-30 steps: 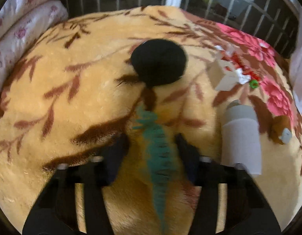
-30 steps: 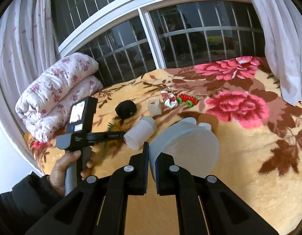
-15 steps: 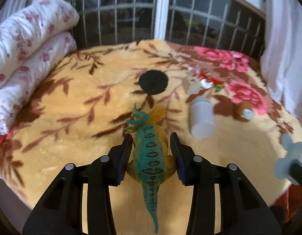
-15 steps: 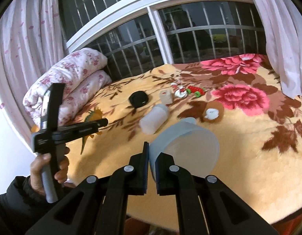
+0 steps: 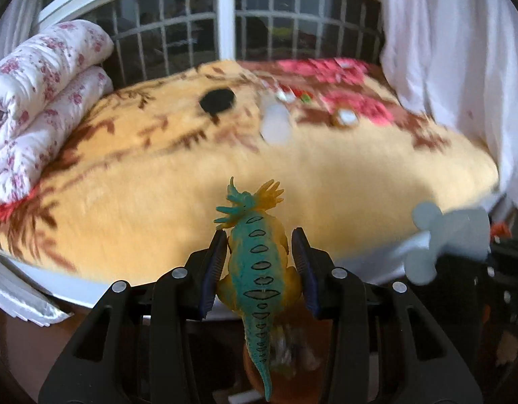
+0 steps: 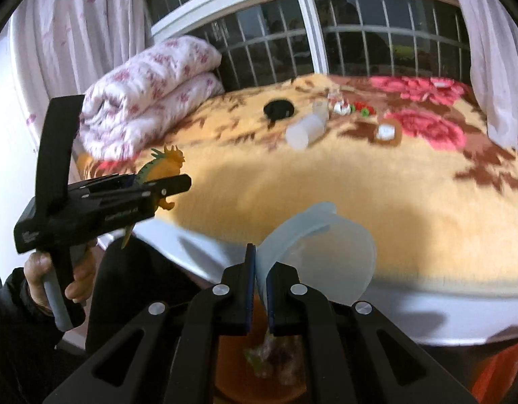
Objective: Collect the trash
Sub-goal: 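Carry dinosaur and blue cup over the orange bucket and open both grippers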
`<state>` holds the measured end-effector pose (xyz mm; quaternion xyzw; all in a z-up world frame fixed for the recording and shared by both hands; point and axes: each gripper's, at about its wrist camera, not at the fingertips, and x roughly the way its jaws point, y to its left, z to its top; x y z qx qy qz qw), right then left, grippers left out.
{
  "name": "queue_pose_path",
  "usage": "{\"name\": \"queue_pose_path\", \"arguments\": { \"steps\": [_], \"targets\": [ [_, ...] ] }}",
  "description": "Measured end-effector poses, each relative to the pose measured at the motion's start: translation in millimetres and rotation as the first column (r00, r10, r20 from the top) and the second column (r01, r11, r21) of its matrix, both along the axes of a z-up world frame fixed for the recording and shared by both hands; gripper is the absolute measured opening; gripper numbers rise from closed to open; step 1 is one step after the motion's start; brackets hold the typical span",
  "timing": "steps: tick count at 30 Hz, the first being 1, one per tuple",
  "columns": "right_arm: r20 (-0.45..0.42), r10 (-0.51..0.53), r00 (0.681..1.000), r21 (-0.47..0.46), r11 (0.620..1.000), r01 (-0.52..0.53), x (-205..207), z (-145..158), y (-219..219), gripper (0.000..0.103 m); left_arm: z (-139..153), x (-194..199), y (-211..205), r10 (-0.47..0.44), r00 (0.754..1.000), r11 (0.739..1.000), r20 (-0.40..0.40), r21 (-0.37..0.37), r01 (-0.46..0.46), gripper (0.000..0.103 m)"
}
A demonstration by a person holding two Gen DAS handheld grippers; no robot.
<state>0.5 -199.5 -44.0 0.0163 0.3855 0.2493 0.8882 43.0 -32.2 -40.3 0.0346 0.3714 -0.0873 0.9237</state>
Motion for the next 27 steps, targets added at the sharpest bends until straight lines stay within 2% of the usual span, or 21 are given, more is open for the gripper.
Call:
{"name": "queue_pose_path", "arguments": {
  "steps": [5,8,17,27],
  "targets": [
    [-0.091,0.012,0.996,-0.026,1.000,-0.015,-19,-34,2,0.006,-49,-28,-6,-0.072,0.992,0.997,-0.106,0.033,0.075,0.040],
    [-0.117,0.013,0.993,-0.038,0.999,-0.018,-22,-48,4,0.005,-79,-35,-8,-0.100,0.977,0.994,-0.189,0.027,0.107,0.040],
    [-0.238,0.010,0.971,-0.035,0.999,-0.019,-13,-89,8,0.005,-114,-29,-12,-0.131,0.953,0.987,-0.273,0.051,0.151,0.040],
    [-0.364,0.012,0.931,-0.080,0.996,-0.044,5,-130,15,0.006,-150,-11,-5,-0.101,0.917,0.990,-0.385,0.057,0.132,0.040]
  ]
}}
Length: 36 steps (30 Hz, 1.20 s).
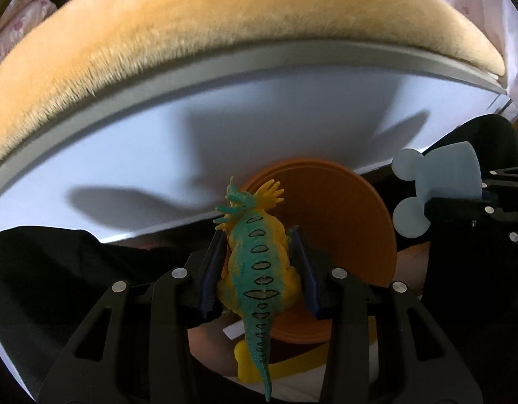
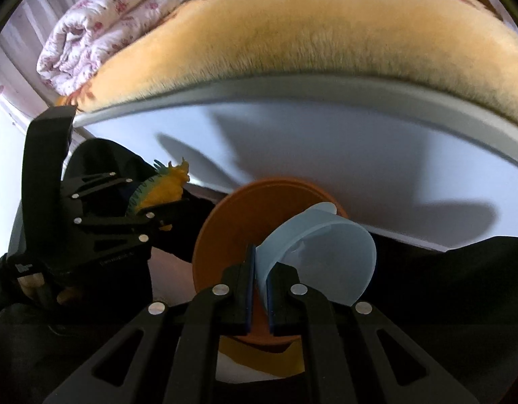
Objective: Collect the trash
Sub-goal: 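Carry dinosaur and blue cup over the orange bucket and open both grippers, then move both grippers back over the bed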
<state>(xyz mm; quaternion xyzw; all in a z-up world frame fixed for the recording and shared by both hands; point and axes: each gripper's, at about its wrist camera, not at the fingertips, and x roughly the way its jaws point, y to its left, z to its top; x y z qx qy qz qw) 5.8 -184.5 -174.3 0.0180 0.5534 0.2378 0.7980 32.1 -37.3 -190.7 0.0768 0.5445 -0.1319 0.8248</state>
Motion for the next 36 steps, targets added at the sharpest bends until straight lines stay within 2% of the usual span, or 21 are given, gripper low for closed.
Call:
{"name": "queue_pose_path", "arguments": {
  "steps": [6,7,8,9,10,13,17,23,28,31,36],
  "targets": [
    [-0.034,0.034,0.999,-0.032,0.999,-0.035,8,-11,10,0.006,-10,2,0,-0.008,1.000,1.000,-0.026,0.010,0.008,0.040],
    [-0.046,0.039,0.998,-0.045,0.998,-0.041,10,-15,12,0.011,-12,4,-1,-0.012,0.999,1.000,-0.034,0.016,0.013,0.041],
    [-0.062,0.043,0.997,-0.055,0.997,-0.046,12,-19,12,0.020,-15,5,-2,-0.013,0.999,1.000,-0.044,0.028,0.014,0.044],
    [-0.079,0.040,0.996,-0.067,0.997,-0.045,14,-24,13,0.046,-19,7,-3,-0.008,0.998,0.999,-0.059,0.049,0.011,0.061],
    [-0.087,0.021,0.996,-0.085,0.996,-0.028,15,-28,14,0.055,-21,10,-4,-0.005,0.998,0.998,-0.063,0.058,0.008,0.072],
    [-0.109,-0.001,0.994,-0.081,0.997,-0.008,14,-33,7,0.053,-25,11,-4,-0.001,0.997,0.999,-0.080,0.052,0.006,0.073],
    [-0.088,-0.030,0.996,-0.072,0.997,0.023,9,-26,-4,0.053,-22,11,-5,0.007,0.997,0.999,-0.077,0.044,-0.003,0.073],
    [-0.039,-0.054,0.998,-0.064,0.997,0.051,-1,-8,-10,0.053,-7,4,-10,-0.005,1.000,0.998,-0.024,0.055,0.006,0.073],
    [0.070,-0.057,0.996,-0.041,0.997,0.060,-3,28,-16,0.053,30,-5,-7,-0.005,0.998,0.999,0.062,0.035,0.003,0.073],
    [0.139,-0.078,0.987,-0.020,0.996,0.081,0,51,-22,0.059,58,-2,-7,0.004,0.993,1.000,0.118,0.011,-0.006,0.073],
    [0.221,-0.119,0.968,0.027,0.993,0.116,12,80,-33,0.063,104,37,-12,0.024,0.974,1.000,0.224,-0.003,-0.024,0.073]
  ]
}}
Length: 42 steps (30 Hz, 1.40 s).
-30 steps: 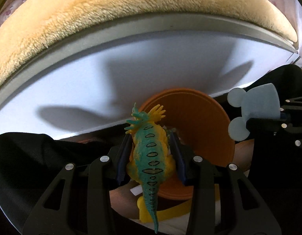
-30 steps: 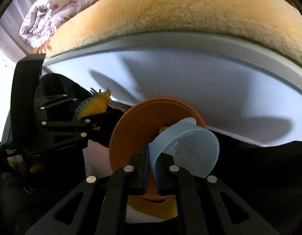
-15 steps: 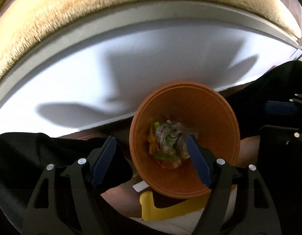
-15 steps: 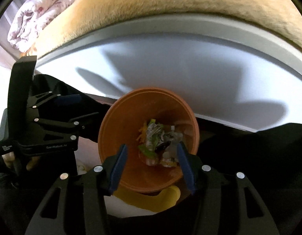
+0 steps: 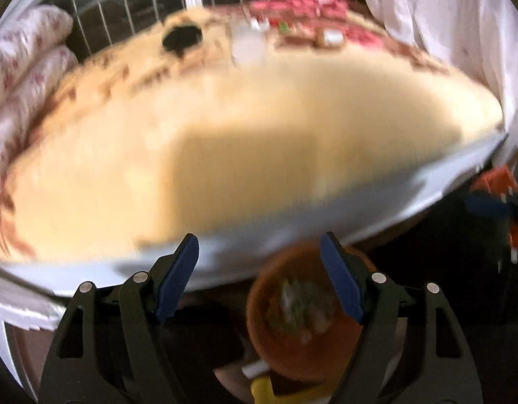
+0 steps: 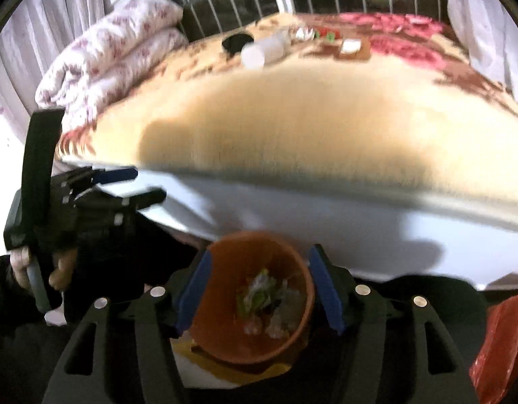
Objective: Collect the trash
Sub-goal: 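Move both grippers back over the bed, then grasp the white bottle with left while right grasps the small brown toy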
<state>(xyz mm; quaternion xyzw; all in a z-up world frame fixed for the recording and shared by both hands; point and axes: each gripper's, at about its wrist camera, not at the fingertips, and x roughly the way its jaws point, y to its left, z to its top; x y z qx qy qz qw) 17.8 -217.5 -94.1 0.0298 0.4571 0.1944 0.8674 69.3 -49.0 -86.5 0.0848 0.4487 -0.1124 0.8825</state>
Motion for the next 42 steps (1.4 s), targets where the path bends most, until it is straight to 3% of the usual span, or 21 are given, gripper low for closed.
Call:
{"name": "queue_pose_path", "arguments": {
  "steps": [3,6,10,15,16,18,19,27,32,38,42],
  "targets": [
    [0.037,-0.026,0.999,0.035,0.999,0.025,9,13,-15,0.066,28,40,-7,0.017,0.998,1.000,0.063,-0.007,-0.016,0.084],
    [0.045,-0.049,0.998,0.054,0.997,0.047,15,20,-27,0.068,46,87,-18,0.041,0.992,0.999,0.118,0.000,-0.041,0.086],
    [0.045,-0.089,0.995,0.068,0.994,0.086,26,20,-44,0.070,44,157,-30,0.052,0.996,0.998,0.066,-0.046,-0.049,0.087],
    [0.043,-0.151,0.988,0.071,0.987,0.147,39,17,-73,0.070,13,234,-48,0.110,0.994,0.994,-0.008,0.026,-0.109,0.087],
    [0.043,-0.156,0.987,0.067,0.986,0.153,41,17,-76,0.070,2,249,-47,0.130,0.990,0.991,-0.052,0.021,-0.129,0.082],
    [0.047,-0.168,0.985,0.057,0.985,0.165,47,17,-82,0.070,-6,261,-42,0.131,0.985,0.991,-0.108,-0.025,-0.135,0.061],
    [0.047,-0.168,0.985,0.055,0.985,0.165,50,16,-83,0.070,-2,262,-41,0.132,0.987,0.990,-0.087,-0.042,-0.136,0.046],
    [0.061,-0.153,0.986,0.035,0.988,0.152,74,19,-75,0.071,3,248,-32,0.138,0.990,0.988,-0.026,-0.073,-0.139,0.046],
    [0.105,-0.139,0.985,0.020,0.990,0.138,100,38,-73,0.071,21,216,-14,0.146,0.989,0.984,0.020,-0.104,-0.143,0.046],
    [0.129,-0.184,0.974,0.034,0.983,0.181,186,55,-67,0.071,38,154,24,0.185,0.980,0.976,0.071,-0.133,-0.174,0.046],
    [0.085,-0.230,0.970,0.053,0.973,0.226,248,51,-58,0.071,45,120,41,0.213,0.971,0.971,0.107,-0.137,-0.198,0.046]
  ]
}}
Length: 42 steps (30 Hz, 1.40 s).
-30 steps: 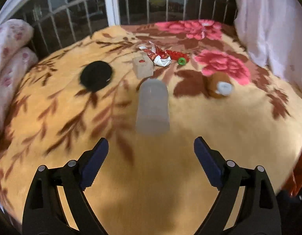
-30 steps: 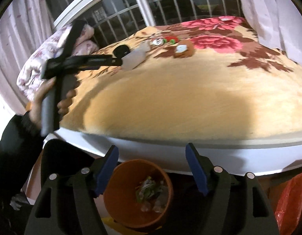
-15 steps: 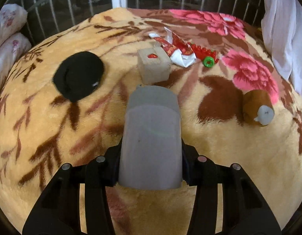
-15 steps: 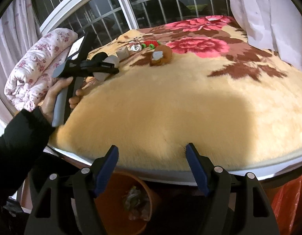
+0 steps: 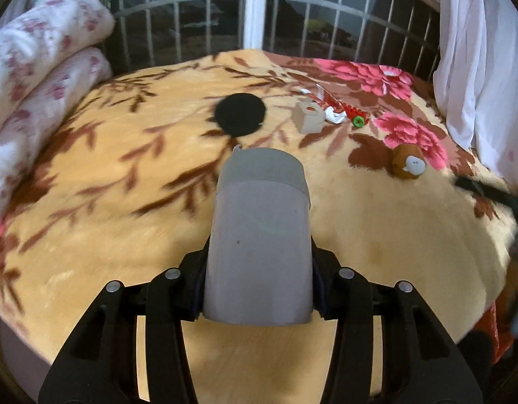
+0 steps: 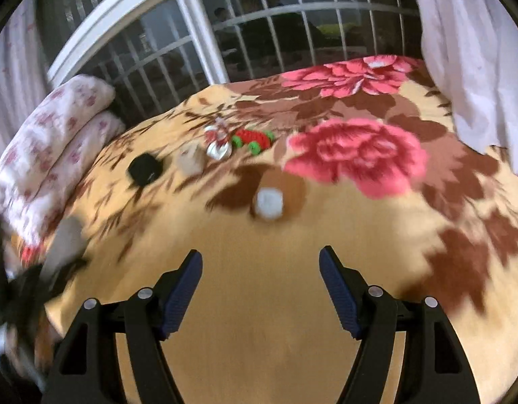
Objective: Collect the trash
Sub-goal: 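Grasp the white bottle with left while right grasps the small brown toy, then carry bottle and brown toy over the orange bucket and release both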
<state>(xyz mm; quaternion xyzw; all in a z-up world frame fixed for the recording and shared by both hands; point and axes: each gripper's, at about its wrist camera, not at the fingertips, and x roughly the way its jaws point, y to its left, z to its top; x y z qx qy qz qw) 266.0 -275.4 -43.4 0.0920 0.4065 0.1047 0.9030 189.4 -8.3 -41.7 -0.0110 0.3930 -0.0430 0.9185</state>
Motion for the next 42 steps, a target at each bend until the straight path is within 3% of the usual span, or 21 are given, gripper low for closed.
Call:
{"name": "queue_pose_path", "arguments": {
  "steps": [7,8,10,13,24,31,42],
  "targets": [
    [-0.111,-0.116,0.987,-0.117,0.988,0.103,84,-33,18,0.070,-6,-33,11,0.030,0.999,0.999,0.023,0.016,-0.030,0.046],
    [-0.128,-0.128,0.983,-0.132,0.985,0.111,91,-38,20,0.067,-8,-34,10,0.027,0.999,0.999,0.021,0.020,-0.028,0.046],
    [-0.182,-0.146,0.973,-0.147,0.982,0.120,102,-51,22,0.040,-12,-35,9,0.031,0.999,0.999,0.013,0.020,-0.032,0.046],
    [-0.152,-0.162,0.975,-0.195,0.972,0.131,96,-50,29,0.032,-16,-36,8,0.032,0.999,0.999,0.010,0.011,-0.032,0.046],
    [-0.067,-0.073,0.995,-0.141,0.988,0.063,28,-26,45,0.028,-20,-48,-1,0.015,1.000,1.000,0.014,0.024,-0.016,0.046],
    [0.011,0.044,0.999,-0.098,0.994,-0.043,-55,-2,62,0.028,-17,-65,-12,-0.017,0.999,0.999,0.030,0.034,0.016,0.046],
    [0.062,0.105,0.993,-0.055,0.993,-0.102,-182,7,59,0.029,-23,-114,-30,-0.074,0.997,0.996,0.025,0.056,0.073,0.046]
  ]
}}
